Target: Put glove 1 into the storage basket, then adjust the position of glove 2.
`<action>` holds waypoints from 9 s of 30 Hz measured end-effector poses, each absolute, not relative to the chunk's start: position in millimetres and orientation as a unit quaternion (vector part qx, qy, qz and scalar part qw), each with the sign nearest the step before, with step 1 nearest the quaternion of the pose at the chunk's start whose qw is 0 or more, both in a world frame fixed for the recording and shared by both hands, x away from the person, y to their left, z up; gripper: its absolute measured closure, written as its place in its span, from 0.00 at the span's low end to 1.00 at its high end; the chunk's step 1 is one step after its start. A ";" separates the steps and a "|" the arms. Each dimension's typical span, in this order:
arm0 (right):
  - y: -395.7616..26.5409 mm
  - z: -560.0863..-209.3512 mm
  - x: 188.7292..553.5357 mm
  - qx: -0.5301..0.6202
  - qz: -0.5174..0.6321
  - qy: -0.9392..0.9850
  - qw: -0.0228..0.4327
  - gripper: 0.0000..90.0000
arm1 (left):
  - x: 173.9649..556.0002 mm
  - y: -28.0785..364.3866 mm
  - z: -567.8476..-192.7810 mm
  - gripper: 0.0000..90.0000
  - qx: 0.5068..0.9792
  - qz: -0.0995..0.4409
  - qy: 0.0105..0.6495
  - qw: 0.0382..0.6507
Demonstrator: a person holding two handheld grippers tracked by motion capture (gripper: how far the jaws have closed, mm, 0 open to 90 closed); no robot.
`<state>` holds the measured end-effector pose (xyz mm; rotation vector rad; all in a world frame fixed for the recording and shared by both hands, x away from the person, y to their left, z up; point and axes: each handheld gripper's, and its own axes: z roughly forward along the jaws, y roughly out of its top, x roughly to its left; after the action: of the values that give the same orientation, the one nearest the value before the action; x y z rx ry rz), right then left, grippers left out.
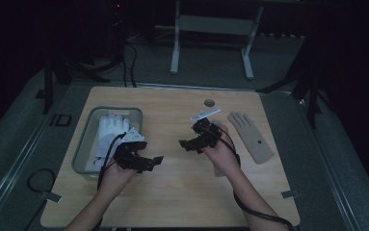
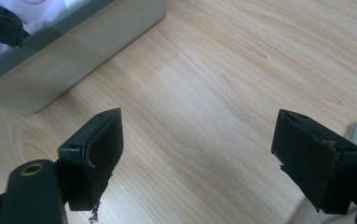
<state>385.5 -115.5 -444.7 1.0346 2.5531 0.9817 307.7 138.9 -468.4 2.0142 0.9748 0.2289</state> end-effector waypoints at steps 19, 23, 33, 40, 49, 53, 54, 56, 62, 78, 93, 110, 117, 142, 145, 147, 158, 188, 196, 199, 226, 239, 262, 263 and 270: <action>-175.7 -470.0 383.9 0.368 0.373 0.846 0.103 0.16 | 289.4 99.2 -504.2 0.09 0.828 0.121 0.337 0.432; -188.0 -479.6 383.3 0.360 0.372 0.847 0.121 0.16 | 284.2 89.8 -515.8 0.09 0.835 0.126 0.325 0.426; -216.5 -501.4 382.0 0.402 0.364 0.834 0.106 0.13 | 281.5 87.1 -534.0 0.08 0.822 0.115 0.320 0.458; -230.9 -509.8 378.1 0.389 0.369 0.832 0.142 0.18 | 276.9 90.1 -543.9 0.08 0.811 0.128 0.311 0.478; -248.2 -518.4 394.0 0.379 0.353 0.834 0.192 0.57 | 270.3 94.2 -546.9 0.08 0.801 0.146 0.306 0.493; -249.5 -523.5 407.9 0.395 0.347 0.829 0.190 0.54 | 267.5 95.8 -546.6 0.08 0.796 0.155 0.300 0.502; -248.7 -524.6 410.6 0.399 0.346 0.828 0.188 0.53 | 267.6 96.3 -546.6 0.08 0.795 0.154 0.301 0.504; -246.8 -527.8 416.4 0.401 0.344 0.827 0.191 0.52 | 268.6 97.8 -547.3 0.08 0.792 0.149 0.303 0.509; -238.8 -539.3 427.3 0.409 0.335 0.827 0.190 0.42 | 270.1 102.9 -548.9 0.08 0.785 0.136 0.310 0.519; -222.5 -552.0 411.7 0.466 0.348 0.794 0.178 0.87 | 268.4 101.7 -548.7 0.08 0.787 0.143 0.307 0.516; -162.9 -491.0 373.1 0.468 0.412 0.762 0.173 0.88 | 262.4 105.7 -544.8 0.08 0.777 0.141 0.308 0.530; -155.7 -549.2 357.5 0.480 0.360 0.783 0.163 0.75 | 262.0 103.9 -552.3 0.08 0.781 0.132 0.306 0.528; -153.4 -555.5 352.3 0.455 0.359 0.795 0.178 0.58 | 262.1 103.1 -553.5 0.08 0.782 0.128 0.303 0.530; -293.3 -512.8 393.4 0.503 0.339 0.759 0.236 0.56 | 265.2 103.3 -554.3 0.08 0.784 0.125 0.296 0.531; -304.7 -517.0 399.0 0.499 0.332 0.765 0.234 0.54 | 265.8 102.6 -555.2 0.08 0.785 0.122 0.295 0.531; -311.9 -519.3 404.4 0.507 0.330 0.762 0.232 0.55 | 265.8 102.5 -555.4 0.08 0.786 0.123 0.294 0.530; -337.4 -526.2 436.4 0.512 0.323 0.760 0.236 0.53 | 267.4 105.0 -554.4 0.08 0.783 0.125 0.293 0.534; -328.3 -539.8 438.1 0.557 0.300 0.740 0.229 0.93 | 267.0 102.5 -555.5 0.08 0.786 0.121 0.293 0.531; -318.4 -514.1 410.0 0.581 0.319 0.708 0.244 0.93 | 266.9 101.9 -555.1 0.08 0.787 0.121 0.292 0.530; -314.5 -504.3 399.3 0.586 0.323 0.698 0.254 0.93 | 266.7 101.9 -554.8 0.08 0.786 0.121 0.292 0.531; -307.5 -539.1 332.4 0.636 0.289 0.677 0.234 0.79 | 264.2 100.4 -551.6 0.08 0.784 0.123 0.286 0.536; -325.4 -522.5 334.0 0.593 0.299 0.711 0.230 0.61 | 261.5 101.1 -552.0 0.08 0.786 0.124 0.286 0.534; -350.8 -532.8 345.1 0.459 0.331 0.804 0.182 0.57 | 263.0 101.6 -552.9 0.08 0.786 0.127 0.289 0.531; -349.5 -535.6 345.7 0.456 0.329 0.806 0.183 0.59 | 262.9 101.6 -552.8 0.08 0.786 0.128 0.289 0.531; -342.8 -549.1 342.8 0.451 0.325 0.807 0.200 0.78 | 263.3 101.3 -553.6 0.08 0.787 0.126 0.289 0.530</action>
<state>342.8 -342.8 -549.1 1.2607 2.2561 0.9086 263.3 101.3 -553.6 1.8793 0.6892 0.3015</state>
